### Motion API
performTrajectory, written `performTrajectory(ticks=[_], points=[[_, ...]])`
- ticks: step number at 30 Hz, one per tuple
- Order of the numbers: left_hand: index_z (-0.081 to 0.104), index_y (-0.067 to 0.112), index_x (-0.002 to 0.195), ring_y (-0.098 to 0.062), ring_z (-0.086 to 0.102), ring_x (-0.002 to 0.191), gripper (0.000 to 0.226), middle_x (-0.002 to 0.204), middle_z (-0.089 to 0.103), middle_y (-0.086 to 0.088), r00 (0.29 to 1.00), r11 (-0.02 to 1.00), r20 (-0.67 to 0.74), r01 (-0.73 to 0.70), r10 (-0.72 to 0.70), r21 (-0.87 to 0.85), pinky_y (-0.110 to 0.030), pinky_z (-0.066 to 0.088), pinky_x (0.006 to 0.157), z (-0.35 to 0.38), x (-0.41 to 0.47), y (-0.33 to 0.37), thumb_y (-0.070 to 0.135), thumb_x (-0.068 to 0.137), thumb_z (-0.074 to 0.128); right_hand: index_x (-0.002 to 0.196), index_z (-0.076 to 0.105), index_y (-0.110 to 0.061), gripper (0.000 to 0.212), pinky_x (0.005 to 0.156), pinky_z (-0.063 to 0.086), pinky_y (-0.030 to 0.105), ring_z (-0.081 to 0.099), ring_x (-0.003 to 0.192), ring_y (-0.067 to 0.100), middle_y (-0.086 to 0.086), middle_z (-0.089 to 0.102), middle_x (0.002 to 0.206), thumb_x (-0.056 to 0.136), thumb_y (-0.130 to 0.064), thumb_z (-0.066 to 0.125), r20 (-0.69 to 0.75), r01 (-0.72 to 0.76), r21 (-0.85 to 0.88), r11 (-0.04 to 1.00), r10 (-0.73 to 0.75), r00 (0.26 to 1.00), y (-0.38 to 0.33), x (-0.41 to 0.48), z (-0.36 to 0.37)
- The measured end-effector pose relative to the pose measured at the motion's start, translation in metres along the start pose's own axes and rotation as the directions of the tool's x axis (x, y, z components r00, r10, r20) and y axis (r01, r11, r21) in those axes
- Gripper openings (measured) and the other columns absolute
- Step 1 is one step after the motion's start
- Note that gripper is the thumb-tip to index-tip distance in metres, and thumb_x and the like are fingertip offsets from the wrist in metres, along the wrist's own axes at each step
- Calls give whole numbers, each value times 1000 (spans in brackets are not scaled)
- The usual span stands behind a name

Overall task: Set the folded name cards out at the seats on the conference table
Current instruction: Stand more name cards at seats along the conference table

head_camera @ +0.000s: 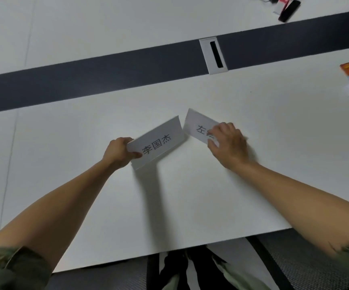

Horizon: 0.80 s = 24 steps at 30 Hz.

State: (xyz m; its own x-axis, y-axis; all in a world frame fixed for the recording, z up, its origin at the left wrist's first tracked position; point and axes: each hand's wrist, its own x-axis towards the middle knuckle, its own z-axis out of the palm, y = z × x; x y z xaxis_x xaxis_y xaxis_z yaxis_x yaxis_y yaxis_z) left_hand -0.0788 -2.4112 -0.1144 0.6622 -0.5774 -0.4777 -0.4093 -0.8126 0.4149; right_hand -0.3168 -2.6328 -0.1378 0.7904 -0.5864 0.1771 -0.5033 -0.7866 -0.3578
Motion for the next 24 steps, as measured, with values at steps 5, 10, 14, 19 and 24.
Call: performTrajectory(ticks=[5,10,14,19,24], points=[[69,17,107,-23,61,84,36,99,71,-6,1000,998,18,5,-4,-56,-26,44,67,6,7,-4,24,74,80,131,56,-12,40,104,39,42,42,131,28,9,51,138,93,-24,56,387,-83,11,997,72,919,-26,-18,51],[64,19,123,-22,62,106,53,120,67,-5,999,991,10,45,-44,-123,-27,48,84,23,2,-11,31,73,80,151,25,-8,60,120,17,42,10,150,28,14,14,161,101,-40,34,452,-95,-190,977,173,875,-36,-34,88],[50,18,137,-24,50,124,71,135,51,-7,987,960,-77,120,-143,-251,-27,40,93,29,-9,-15,31,74,80,151,24,-5,60,120,19,48,10,150,32,19,14,160,103,-41,19,389,-53,-276,960,163,907,-39,-49,101],[39,24,142,-21,61,104,85,120,56,-6,908,652,-62,248,-414,-716,-41,52,94,38,-28,-24,28,70,85,152,23,-7,63,121,16,47,6,151,28,16,13,161,101,-44,16,359,-71,-274,959,171,918,-37,-48,106],[51,16,134,-16,62,80,58,95,59,-8,896,388,-12,180,-444,-904,-39,56,86,41,-35,-17,10,82,74,153,22,-8,64,121,16,46,6,151,26,14,12,162,101,-44,14,364,-86,-268,959,183,913,-38,-50,107]])
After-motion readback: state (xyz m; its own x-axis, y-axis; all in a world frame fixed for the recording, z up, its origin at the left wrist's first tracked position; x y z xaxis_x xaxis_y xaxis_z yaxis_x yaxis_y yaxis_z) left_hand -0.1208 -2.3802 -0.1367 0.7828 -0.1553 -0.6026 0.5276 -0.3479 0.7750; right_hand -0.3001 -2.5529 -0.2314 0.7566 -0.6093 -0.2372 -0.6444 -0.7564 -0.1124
